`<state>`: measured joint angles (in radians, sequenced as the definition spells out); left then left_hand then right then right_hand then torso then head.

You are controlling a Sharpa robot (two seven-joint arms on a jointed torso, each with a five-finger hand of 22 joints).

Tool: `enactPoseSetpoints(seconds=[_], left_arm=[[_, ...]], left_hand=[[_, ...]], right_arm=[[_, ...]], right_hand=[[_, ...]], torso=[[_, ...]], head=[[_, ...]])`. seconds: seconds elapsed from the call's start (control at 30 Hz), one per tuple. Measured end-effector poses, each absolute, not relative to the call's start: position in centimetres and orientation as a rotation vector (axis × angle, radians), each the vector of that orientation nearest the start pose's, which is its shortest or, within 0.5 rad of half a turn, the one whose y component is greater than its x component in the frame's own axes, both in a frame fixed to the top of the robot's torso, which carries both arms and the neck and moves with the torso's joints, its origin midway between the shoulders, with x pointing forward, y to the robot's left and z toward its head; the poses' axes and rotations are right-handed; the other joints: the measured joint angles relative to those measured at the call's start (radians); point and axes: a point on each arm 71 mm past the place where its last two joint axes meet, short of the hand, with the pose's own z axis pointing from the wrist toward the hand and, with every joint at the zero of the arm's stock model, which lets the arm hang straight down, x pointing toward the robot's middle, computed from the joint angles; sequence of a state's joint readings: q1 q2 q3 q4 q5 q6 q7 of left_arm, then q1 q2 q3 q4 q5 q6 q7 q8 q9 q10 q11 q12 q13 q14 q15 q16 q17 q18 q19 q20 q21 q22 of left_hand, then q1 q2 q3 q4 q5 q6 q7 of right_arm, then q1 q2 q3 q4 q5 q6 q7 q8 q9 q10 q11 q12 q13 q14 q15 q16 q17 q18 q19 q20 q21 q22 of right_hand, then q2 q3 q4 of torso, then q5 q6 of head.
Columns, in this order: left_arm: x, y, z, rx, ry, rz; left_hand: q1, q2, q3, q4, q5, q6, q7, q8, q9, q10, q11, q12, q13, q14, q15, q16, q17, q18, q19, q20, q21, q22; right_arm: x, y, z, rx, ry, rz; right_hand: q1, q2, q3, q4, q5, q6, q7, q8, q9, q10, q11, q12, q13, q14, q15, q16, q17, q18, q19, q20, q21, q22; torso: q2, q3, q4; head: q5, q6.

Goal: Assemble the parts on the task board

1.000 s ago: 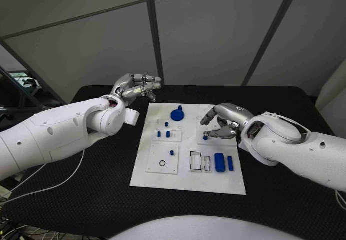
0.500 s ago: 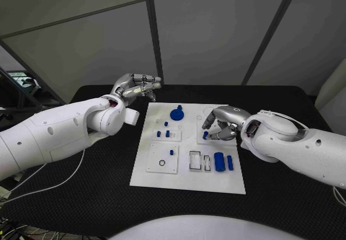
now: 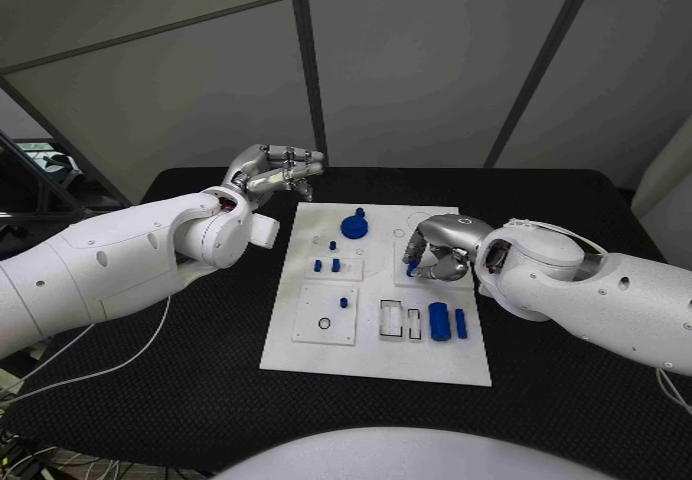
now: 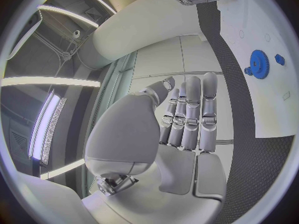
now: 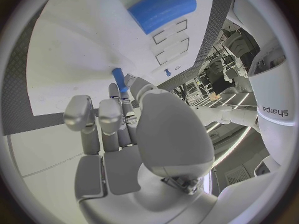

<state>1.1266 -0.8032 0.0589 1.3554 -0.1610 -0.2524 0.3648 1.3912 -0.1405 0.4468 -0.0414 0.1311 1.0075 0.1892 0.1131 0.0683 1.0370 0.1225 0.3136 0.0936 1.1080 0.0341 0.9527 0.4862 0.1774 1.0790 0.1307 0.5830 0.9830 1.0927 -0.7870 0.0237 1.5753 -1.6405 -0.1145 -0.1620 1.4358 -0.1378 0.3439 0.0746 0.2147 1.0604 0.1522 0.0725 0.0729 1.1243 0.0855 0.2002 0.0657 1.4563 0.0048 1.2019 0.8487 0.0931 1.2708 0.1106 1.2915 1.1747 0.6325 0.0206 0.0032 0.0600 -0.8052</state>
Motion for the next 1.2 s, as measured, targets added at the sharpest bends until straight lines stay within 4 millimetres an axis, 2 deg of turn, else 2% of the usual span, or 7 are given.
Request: enactPoseSetpoints(seconds=[0.37, 0.6, 0.73, 1.0, 1.2], left_arm=[[51.7, 23.7, -19.1, -1.026, 1.409, -1.464], [51.7, 23.8, -19.1, -1.026, 1.409, -1.464], [51.7, 23.8, -19.1, -1.026, 1.41, -1.464], [51.7, 23.9, -19.1, -1.027, 1.41, -1.461], [51.8, 23.9, -19.1, -1.028, 1.409, -1.459]], left_hand=[[0.0, 0.0, 0.0, 0.0, 0.0, 0.0, 0.0, 0.0, 0.0, 0.0, 0.0, 0.0, 0.0, 0.0, 0.0, 0.0, 0.0, 0.0, 0.0, 0.0, 0.0, 0.0], [0.0, 0.0, 0.0, 0.0, 0.0, 0.0, 0.0, 0.0, 0.0, 0.0, 0.0, 0.0, 0.0, 0.0, 0.0, 0.0, 0.0, 0.0, 0.0, 0.0, 0.0, 0.0], [0.0, 0.0, 0.0, 0.0, 0.0, 0.0, 0.0, 0.0, 0.0, 0.0, 0.0, 0.0, 0.0, 0.0, 0.0, 0.0, 0.0, 0.0, 0.0, 0.0, 0.0, 0.0], [0.0, 0.0, 0.0, 0.0, 0.0, 0.0, 0.0, 0.004, 0.0, 0.0, 0.0, 0.0, 0.0, 0.0, 0.0, 0.0, -0.002, 0.0, 0.0, 0.0, 0.0, 0.0], [0.0, 0.0, 0.0, 0.0, 0.0, 0.0, 0.0, 0.004, 0.0, 0.0, 0.0, 0.0, 0.0, 0.0, 0.0, 0.0, -0.002, 0.0, 0.0, 0.0, 0.0, 0.0]], right_arm=[[45.9, -15.0, -21.7, -0.393, 1.811, 0.605], [46.0, -14.8, -21.7, -0.397, 1.799, 0.596], [45.8, -14.9, -21.7, -0.393, 1.783, 0.595], [44.9, -15.1, -20.5, -0.372, 1.703, 0.62], [43.4, -14.2, -19.1, -0.362, 1.623, 0.688]], right_hand=[[0.008, 0.008, 0.039, -0.005, -0.009, 0.045, -0.007, 0.01, 0.003, 0.054, -0.011, 0.0, 0.0, 0.007, -0.007, 0.015, 0.016, 0.0, 0.022, -0.007, 0.021, 0.031], [0.015, 0.015, 0.057, -0.012, -0.012, 0.074, -0.018, 0.02, 0.005, 0.088, -0.024, -0.001, 0.004, 0.009, -0.012, 0.026, 0.029, 0.0, 0.043, -0.014, 0.042, 0.057], [0.021, 0.021, 0.071, -0.018, -0.035, 0.079, -0.017, 0.019, 0.006, 0.094, -0.023, -0.008, 0.005, 0.011, -0.018, 0.03, 0.033, 0.0, 0.049, -0.015, 0.051, 0.069], [0.028, 0.028, 0.081, -0.027, -0.038, 0.078, -0.016, 0.016, 0.011, 0.096, -0.025, -0.015, 0.006, 0.011, -0.018, 0.034, 0.037, 0.0, 0.054, -0.018, 0.056, 0.076], [0.028, 0.028, 0.088, -0.026, -0.029, 0.078, -0.016, 0.016, 0.007, 0.096, -0.025, -0.017, 0.006, 0.011, -0.018, 0.035, 0.039, 0.0, 0.054, -0.018, 0.056, 0.08]], torso=[[-0.001, -0.0001, -0.0001], [-0.001, -0.0006, 0.0], [-0.001, -0.0004, -0.0001], [-0.003, 0.0004, -0.0018], [-0.005, -0.0008, -0.0018]], head=[[0.0, -0.004], [0.001, -0.004], [0.002, -0.005], [0.003, -0.002], [0.002, -0.001]])
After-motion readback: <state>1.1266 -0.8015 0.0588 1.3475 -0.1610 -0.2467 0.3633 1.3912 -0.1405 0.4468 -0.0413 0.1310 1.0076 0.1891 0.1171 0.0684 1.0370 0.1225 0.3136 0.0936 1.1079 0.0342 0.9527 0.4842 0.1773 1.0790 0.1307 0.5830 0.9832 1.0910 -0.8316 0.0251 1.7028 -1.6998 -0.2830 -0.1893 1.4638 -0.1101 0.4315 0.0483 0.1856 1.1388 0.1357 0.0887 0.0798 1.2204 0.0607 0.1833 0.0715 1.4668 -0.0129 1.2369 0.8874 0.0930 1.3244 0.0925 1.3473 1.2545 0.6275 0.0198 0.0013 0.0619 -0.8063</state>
